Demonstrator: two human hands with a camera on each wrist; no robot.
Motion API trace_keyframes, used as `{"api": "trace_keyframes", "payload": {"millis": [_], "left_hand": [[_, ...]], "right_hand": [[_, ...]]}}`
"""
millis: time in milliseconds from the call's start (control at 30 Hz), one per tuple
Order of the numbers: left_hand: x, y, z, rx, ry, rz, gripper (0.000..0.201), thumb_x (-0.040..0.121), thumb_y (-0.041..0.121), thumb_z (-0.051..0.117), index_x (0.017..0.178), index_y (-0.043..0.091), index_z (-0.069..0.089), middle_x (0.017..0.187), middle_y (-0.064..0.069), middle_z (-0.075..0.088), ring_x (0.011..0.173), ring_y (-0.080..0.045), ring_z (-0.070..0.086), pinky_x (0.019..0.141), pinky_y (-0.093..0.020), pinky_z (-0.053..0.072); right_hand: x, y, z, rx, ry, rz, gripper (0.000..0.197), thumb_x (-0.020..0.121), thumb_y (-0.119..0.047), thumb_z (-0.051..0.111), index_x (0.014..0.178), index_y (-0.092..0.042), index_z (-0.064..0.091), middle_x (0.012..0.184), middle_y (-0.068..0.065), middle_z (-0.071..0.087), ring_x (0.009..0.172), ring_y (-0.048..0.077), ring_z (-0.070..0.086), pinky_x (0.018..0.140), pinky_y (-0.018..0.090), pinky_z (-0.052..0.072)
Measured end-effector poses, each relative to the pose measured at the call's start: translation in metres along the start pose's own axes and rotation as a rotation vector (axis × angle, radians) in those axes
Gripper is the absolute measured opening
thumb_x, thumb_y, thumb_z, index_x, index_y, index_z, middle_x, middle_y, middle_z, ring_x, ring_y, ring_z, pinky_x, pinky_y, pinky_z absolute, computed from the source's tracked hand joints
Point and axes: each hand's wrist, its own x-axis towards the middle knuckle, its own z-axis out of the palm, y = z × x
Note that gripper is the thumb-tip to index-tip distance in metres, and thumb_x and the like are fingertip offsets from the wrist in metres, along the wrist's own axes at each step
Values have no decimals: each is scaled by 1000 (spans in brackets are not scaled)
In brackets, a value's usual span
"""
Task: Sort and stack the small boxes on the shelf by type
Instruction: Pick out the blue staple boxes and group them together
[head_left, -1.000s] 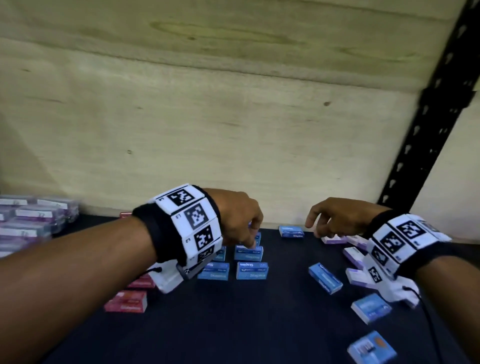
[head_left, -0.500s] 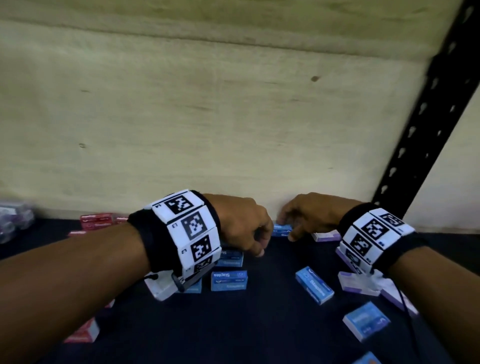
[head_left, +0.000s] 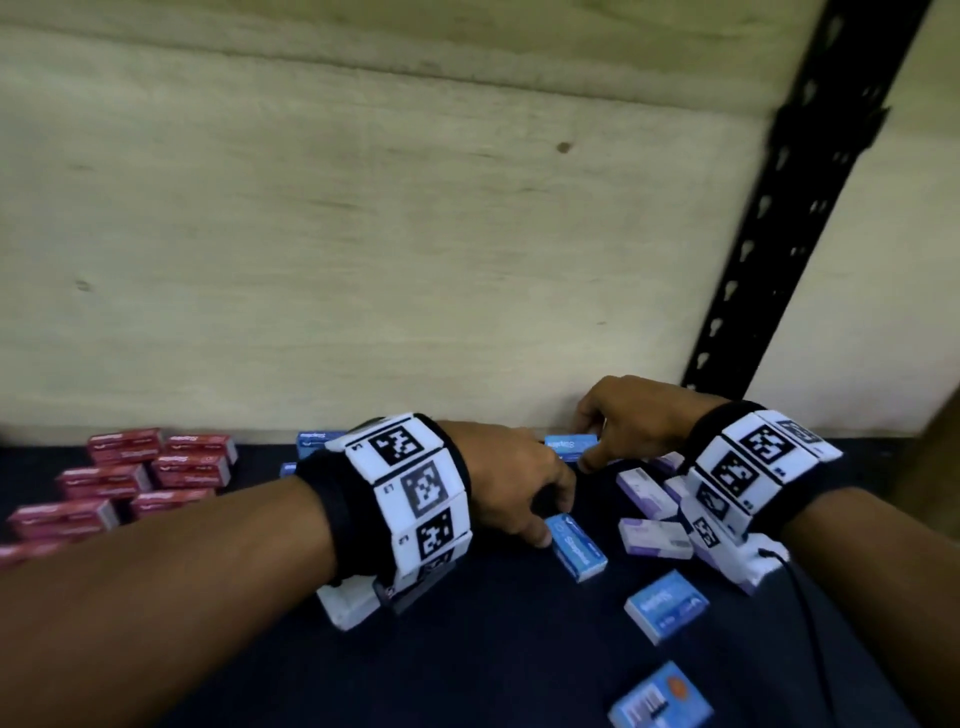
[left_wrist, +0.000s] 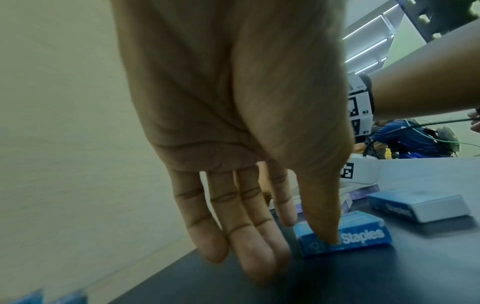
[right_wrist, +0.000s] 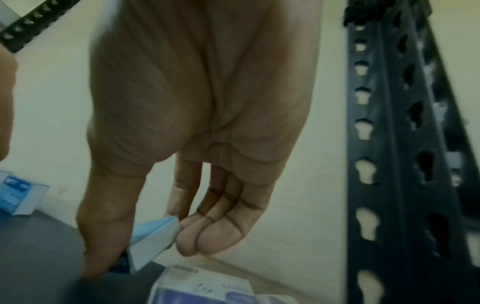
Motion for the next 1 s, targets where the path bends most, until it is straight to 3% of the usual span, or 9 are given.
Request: {"api": "trace_keyframes", "payload": {"millis": [67, 167, 333, 433, 533, 600, 733, 867, 1000], "left_hand": [[2, 2, 0, -1, -16, -18, 48, 94, 40, 60, 139, 31, 46, 76, 18, 42, 65, -3, 43, 70, -25, 36], [3, 3, -2, -12, -49, -21, 48, 95, 41, 58, 141, 34, 44, 80, 13, 45, 73, -7, 44, 75, -25, 35], [5, 1, -1, -92, -20, -10, 38, 85, 32, 73, 119, 21, 58, 100, 4, 62, 87, -16, 58, 72, -29, 46], [3, 5, 1, -101, 59, -22, 33, 76, 27, 81, 100, 16, 60, 87, 5, 61, 77, -14, 57, 59, -26, 44], [-2, 10, 5, -132, 95, 2, 29, 72, 23, 84, 86, 18, 59, 76, 9, 59, 75, -14, 59, 64, -31, 49], [-7, 14, 7, -114, 105, 25, 28, 74, 24, 83, 85, 17, 59, 77, 7, 60, 76, -15, 59, 67, -33, 48], [-23, 16, 7, -87, 96, 11, 26, 80, 29, 78, 90, 13, 59, 81, -1, 64, 65, -12, 53, 54, -25, 40], [-52, 11, 5, -78, 70, -61, 26, 81, 32, 77, 94, 16, 60, 88, -2, 66, 72, -13, 55, 65, -30, 47], [-91, -2, 3, -93, 38, -151, 28, 81, 38, 75, 95, 19, 61, 91, 1, 68, 72, -10, 55, 68, -30, 48]], "right_hand": [[-5, 5, -3, 23, 1, 26, 26, 75, -32, 82, 94, -28, 65, 75, -15, 58, 63, 2, 53, 57, 18, 39], [-9, 14, -7, 51, 7, 64, 31, 74, -26, 84, 96, -26, 63, 74, -15, 59, 65, 1, 54, 59, 20, 40], [-25, 23, -12, 112, 12, 97, 23, 79, -21, 80, 99, -20, 69, 84, -6, 67, 72, 9, 58, 60, 19, 42], [-35, 24, -15, 173, 19, 116, 14, 81, -21, 75, 93, -18, 69, 80, -6, 73, 66, 6, 61, 57, 19, 42], [-45, 21, -15, 198, 45, 137, 13, 81, -22, 71, 90, -16, 65, 77, -2, 74, 63, 8, 63, 60, 24, 48], [-51, 18, -13, 249, 40, 144, 12, 82, -20, 68, 90, -14, 62, 81, 6, 76, 66, 14, 68, 67, 29, 55], [-62, 7, -9, 384, 11, 128, 9, 89, -15, 62, 95, -13, 55, 87, 13, 74, 79, 29, 75, 75, 39, 62], [-75, -18, -9, 357, -12, 89, 6, 92, -13, 58, 93, -17, 54, 83, 10, 70, 55, 15, 65, 55, 22, 52], [-82, -49, -9, 291, -81, 11, 8, 92, -14, 61, 100, -14, 58, 98, 11, 71, 57, 12, 62, 53, 19, 48]]}}
